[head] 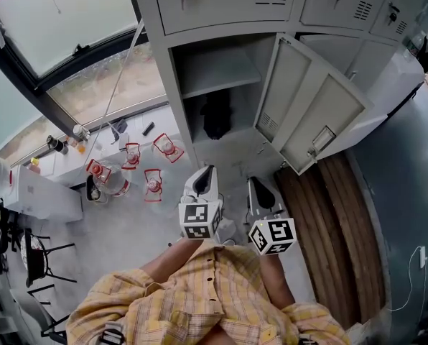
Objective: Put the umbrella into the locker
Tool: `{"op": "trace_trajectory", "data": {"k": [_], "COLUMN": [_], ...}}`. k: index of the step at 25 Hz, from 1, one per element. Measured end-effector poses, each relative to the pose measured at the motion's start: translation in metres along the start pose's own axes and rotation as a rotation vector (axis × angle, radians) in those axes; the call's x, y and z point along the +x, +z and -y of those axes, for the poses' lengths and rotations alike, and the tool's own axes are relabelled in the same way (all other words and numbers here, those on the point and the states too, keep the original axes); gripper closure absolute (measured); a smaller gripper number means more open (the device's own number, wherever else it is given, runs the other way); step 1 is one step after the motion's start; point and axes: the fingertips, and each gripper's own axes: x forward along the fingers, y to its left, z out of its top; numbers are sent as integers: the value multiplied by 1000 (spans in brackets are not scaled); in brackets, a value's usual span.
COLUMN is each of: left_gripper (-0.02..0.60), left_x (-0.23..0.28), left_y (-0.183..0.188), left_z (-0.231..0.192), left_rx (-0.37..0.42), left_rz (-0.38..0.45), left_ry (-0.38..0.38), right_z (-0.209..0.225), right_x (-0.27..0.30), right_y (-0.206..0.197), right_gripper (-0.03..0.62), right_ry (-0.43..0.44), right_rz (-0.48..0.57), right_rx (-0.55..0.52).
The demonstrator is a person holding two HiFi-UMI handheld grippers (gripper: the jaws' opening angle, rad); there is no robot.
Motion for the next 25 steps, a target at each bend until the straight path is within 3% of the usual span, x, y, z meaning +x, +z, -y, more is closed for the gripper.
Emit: {"op": "trace_trajectory", "data": {"k": [25], "left_gripper": [581], "left_x": [-20], "left_y": [-15], "left_z": [1], "left_rx": [10], "left_rz": [-12], "left_ry": [-30], "right_z": [-2], "right_x": [0], "right_y": [-1], "right_gripper": [597], "right_ry": [-28], "right_rz": [4], "right_rx": [-10]}}
